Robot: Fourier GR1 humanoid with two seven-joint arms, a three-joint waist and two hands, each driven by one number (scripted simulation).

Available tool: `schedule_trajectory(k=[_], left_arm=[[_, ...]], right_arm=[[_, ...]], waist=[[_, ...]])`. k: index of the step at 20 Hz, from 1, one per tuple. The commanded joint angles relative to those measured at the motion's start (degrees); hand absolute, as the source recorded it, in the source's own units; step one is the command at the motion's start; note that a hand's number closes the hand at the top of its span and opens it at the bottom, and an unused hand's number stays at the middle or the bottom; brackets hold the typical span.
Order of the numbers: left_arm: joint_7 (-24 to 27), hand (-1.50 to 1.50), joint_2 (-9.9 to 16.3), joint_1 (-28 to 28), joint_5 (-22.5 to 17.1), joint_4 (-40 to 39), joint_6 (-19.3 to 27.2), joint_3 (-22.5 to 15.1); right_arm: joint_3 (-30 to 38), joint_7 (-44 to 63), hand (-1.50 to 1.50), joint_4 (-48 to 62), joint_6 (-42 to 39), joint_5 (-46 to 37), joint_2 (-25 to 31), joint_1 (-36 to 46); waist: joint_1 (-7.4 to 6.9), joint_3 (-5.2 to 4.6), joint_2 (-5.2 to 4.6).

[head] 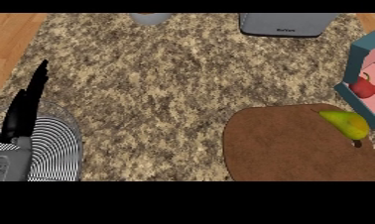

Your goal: Pick the bell pepper from the cutting board and place it in the cardboard box

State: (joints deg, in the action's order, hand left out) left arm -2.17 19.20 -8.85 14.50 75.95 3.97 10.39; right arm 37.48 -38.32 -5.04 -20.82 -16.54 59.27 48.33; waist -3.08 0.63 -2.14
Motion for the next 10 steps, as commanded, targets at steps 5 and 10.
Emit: schedule_trajectory(k=[5,10], left_arm=[[-0.41,0.0,-1.11,0.91,0.44,0.15,1.14,-0.15],[0.0,0.0,-1.14,0.73,0.12,0.29,1.15,0.13]], right_arm=[[1.27,-2.63,-1.5,-0.19,-6.6,1.02,7.25,-7.2],[-0.69,-4.75,-1.5,-1.4,-10.94,-0.8,8.7,-11.57]], waist=[[0.87,0.24,0.05],[1.46,0.36,0.17]])
